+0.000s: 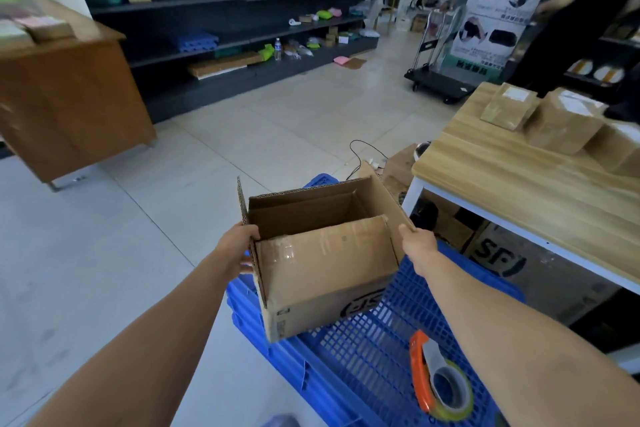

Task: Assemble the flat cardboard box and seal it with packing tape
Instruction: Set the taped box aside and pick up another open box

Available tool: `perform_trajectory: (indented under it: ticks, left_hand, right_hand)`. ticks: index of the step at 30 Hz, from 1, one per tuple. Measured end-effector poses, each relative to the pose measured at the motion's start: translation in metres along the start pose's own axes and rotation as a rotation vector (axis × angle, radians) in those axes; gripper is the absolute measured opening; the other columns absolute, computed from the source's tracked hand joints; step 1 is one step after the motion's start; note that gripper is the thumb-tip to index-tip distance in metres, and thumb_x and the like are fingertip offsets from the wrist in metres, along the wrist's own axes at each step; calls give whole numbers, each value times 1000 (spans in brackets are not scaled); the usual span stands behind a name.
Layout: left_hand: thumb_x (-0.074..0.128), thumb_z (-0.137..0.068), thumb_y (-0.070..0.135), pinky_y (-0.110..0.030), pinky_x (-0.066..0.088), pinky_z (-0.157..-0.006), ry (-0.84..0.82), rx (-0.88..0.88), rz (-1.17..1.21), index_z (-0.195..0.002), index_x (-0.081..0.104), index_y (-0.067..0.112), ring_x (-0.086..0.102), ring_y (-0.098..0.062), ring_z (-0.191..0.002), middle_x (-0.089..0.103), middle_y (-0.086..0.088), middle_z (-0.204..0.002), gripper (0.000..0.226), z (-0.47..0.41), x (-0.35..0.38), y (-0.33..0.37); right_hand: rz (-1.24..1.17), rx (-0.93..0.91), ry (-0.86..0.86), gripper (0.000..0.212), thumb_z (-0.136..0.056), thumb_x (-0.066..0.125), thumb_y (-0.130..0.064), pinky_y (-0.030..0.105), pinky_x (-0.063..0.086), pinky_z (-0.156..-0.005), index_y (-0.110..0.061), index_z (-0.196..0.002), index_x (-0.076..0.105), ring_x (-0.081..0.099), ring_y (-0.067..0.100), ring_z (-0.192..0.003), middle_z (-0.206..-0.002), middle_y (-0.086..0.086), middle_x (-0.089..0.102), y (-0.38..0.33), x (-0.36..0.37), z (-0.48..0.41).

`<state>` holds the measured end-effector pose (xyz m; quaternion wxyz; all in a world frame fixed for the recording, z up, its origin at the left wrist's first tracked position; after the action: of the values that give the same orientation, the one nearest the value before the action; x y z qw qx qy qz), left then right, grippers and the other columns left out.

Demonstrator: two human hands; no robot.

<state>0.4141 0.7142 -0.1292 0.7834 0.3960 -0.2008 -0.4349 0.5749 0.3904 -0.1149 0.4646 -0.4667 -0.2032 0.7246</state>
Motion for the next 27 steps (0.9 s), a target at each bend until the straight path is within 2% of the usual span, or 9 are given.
perform_trajectory:
  ticks: [2,4,6,11,13,15,18,22,27]
  left_hand:
    - [39,-77,1,-21,38,-43,1,20,31,-69,43,16,35,-17,-51,35,-4,-63,18,4,5,5]
    - [36,-75,-3,-19,33,-43,-3,34,29,-68,43,18,32,-16,-52,32,-4,-62,22,9,12,12]
    - [34,-74,-5,-19,32,-44,-10,47,9,-69,43,19,29,-16,-51,31,-4,-62,26,15,21,22]
    - [32,-76,-6,-18,29,-46,-9,112,-59,-71,41,17,25,-15,-50,29,-3,-61,25,36,46,69]
    - [32,-75,-6,-14,28,-38,-16,145,-88,-70,37,16,22,-14,-46,26,-3,-59,23,43,55,95]
    - [32,-73,-6,-11,24,-37,-33,190,-115,-67,34,16,20,-14,-42,23,-3,-58,23,49,65,121]
    - [32,-75,-6,-18,22,-47,-69,231,-144,-64,31,15,20,-17,-48,25,-3,-59,24,60,85,158]
    - [32,-77,-6,-21,23,-49,-134,273,-188,-60,30,13,23,-19,-50,25,-4,-60,26,72,115,201]
    - [31,-76,-7,-21,21,-46,-281,360,-272,-58,24,14,19,-18,-48,21,-2,-59,28,90,161,250]
  right_hand:
    - [-34,-3,29,38,-99,46,-31,30,29,-46,-2,-119,60,37,19,-52,-66,6,45,3,-5,2]
    - [-102,-22,53,39,-99,47,-29,32,38,-56,0,-121,59,48,23,-64,-83,11,57,2,-11,6]
    - [-169,-43,87,38,-99,47,-28,34,41,-68,1,-122,59,54,27,-79,-97,14,61,-5,-21,12]
    - [-215,-113,172,20,-100,45,-27,31,39,-65,-11,-97,57,51,24,-77,-92,10,55,-46,-64,36]
    - [-229,-156,215,22,-100,44,-27,32,39,-69,-9,-95,57,51,26,-81,-92,10,55,-65,-84,46]
    - [-240,-198,261,26,-100,43,-28,33,40,-72,-7,-91,53,50,26,-82,-90,10,53,-82,-103,57]
    - [-284,-249,347,24,-100,43,-29,32,37,-71,-6,-93,49,48,24,-83,-90,7,50,-101,-136,75]
    - [-384,-248,458,26,-98,45,-33,33,38,-73,-8,-95,47,49,25,-86,-93,7,51,-110,-176,92]
    - [-412,-215,635,36,-99,43,-34,41,44,-92,-3,-111,57,57,36,-108,-109,16,61,-116,-220,120]
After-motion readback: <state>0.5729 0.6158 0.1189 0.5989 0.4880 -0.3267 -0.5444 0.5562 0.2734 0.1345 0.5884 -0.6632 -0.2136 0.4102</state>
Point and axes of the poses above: each hand's wrist, its own z-axis away from the middle knuckle, its own x-axis out of the palm, y = z × x, the point moved 8 cm from there along -z, towards the middle knuckle
